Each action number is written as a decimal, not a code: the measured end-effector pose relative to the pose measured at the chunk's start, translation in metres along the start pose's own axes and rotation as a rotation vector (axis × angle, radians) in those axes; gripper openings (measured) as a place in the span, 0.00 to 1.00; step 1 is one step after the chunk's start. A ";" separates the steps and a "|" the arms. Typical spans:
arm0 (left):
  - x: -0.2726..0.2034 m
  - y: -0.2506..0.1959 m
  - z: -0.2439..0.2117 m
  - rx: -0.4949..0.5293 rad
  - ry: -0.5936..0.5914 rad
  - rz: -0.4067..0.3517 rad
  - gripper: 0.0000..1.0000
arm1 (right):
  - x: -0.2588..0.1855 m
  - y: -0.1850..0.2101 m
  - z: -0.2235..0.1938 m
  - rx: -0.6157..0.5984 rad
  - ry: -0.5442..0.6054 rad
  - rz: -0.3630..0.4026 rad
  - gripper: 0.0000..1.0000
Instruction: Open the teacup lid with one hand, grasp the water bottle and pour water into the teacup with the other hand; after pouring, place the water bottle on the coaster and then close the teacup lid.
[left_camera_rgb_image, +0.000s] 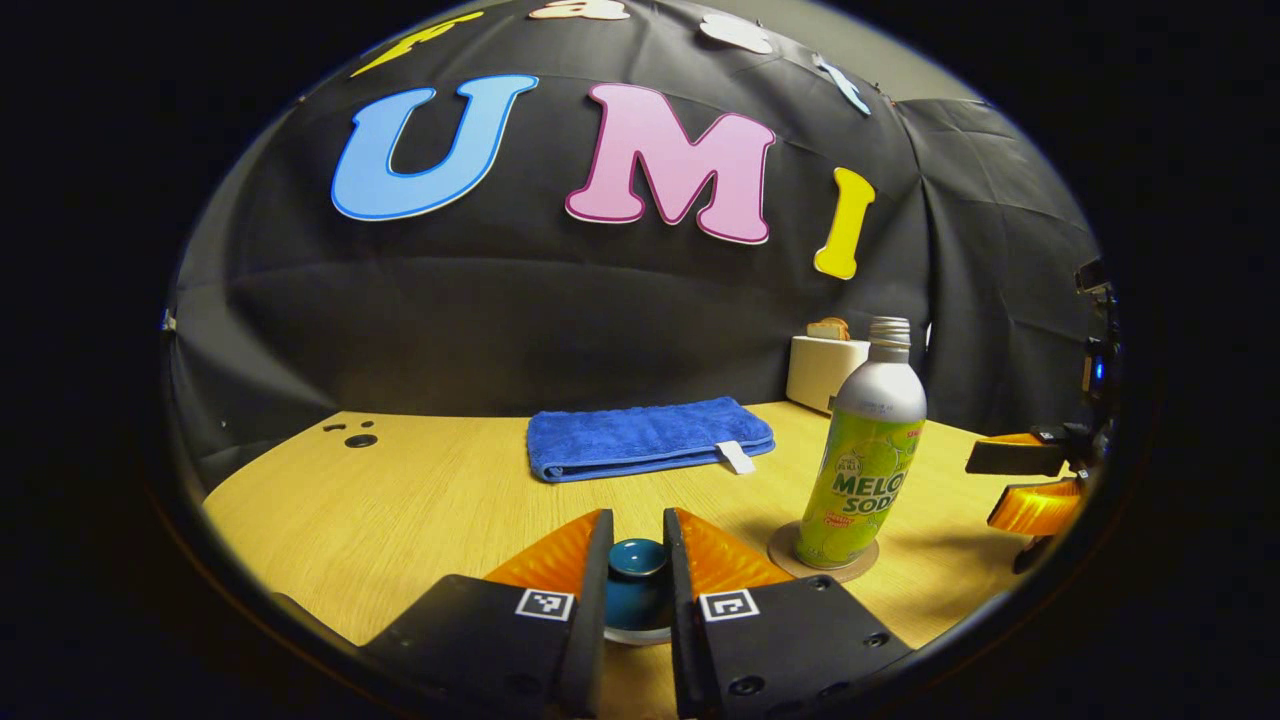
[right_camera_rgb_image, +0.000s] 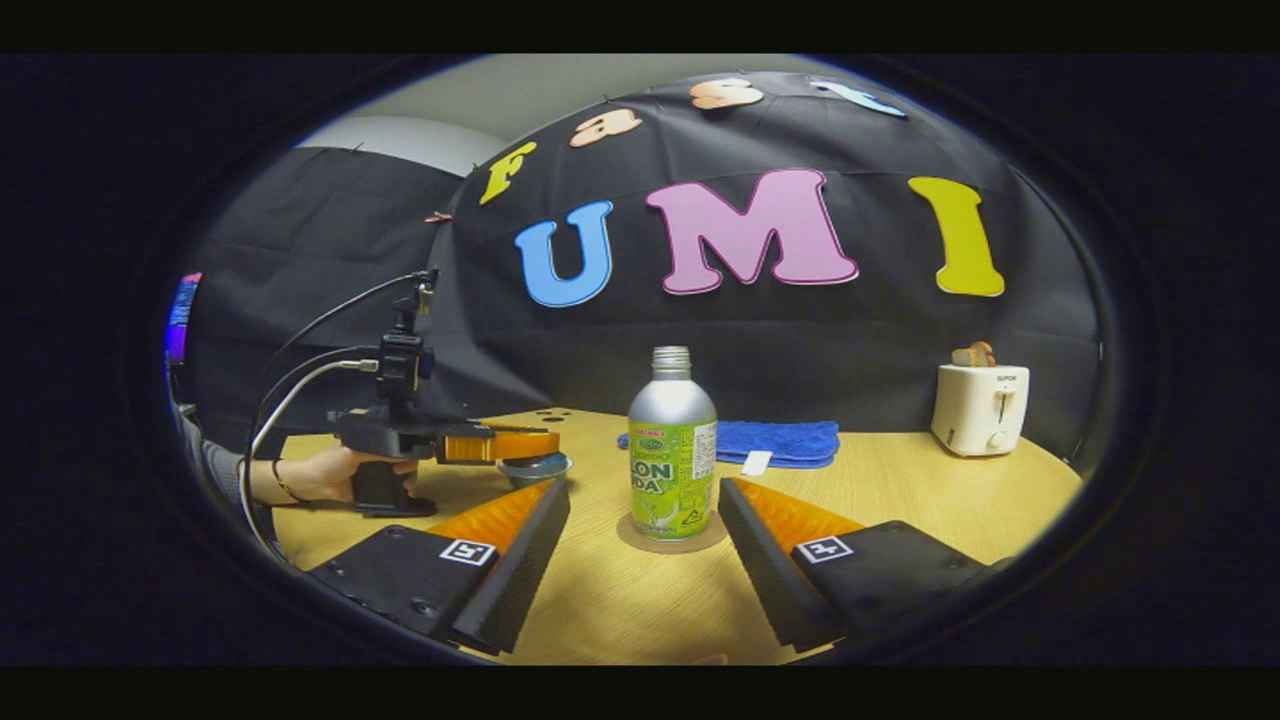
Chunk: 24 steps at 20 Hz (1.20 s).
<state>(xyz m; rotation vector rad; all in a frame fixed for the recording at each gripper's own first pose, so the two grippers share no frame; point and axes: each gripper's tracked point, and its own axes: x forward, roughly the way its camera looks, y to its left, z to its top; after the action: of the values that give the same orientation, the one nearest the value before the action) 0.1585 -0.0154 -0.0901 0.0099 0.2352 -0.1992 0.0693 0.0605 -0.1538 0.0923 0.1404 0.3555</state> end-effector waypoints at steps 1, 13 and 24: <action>0.000 -0.001 -0.001 0.004 0.004 -0.001 0.31 | 0.001 0.000 0.000 0.001 0.000 0.000 0.93; -0.001 -0.002 -0.006 0.013 0.031 0.017 0.40 | -0.001 -0.002 0.001 0.002 0.002 0.003 0.93; -0.051 0.004 0.005 0.000 -0.090 0.088 0.71 | -0.002 -0.003 0.001 0.002 0.002 0.004 0.93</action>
<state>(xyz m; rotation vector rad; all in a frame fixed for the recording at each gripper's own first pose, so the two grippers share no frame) 0.1117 -0.0014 -0.0729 0.0112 0.1444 -0.1119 0.0683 0.0570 -0.1528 0.0942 0.1429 0.3597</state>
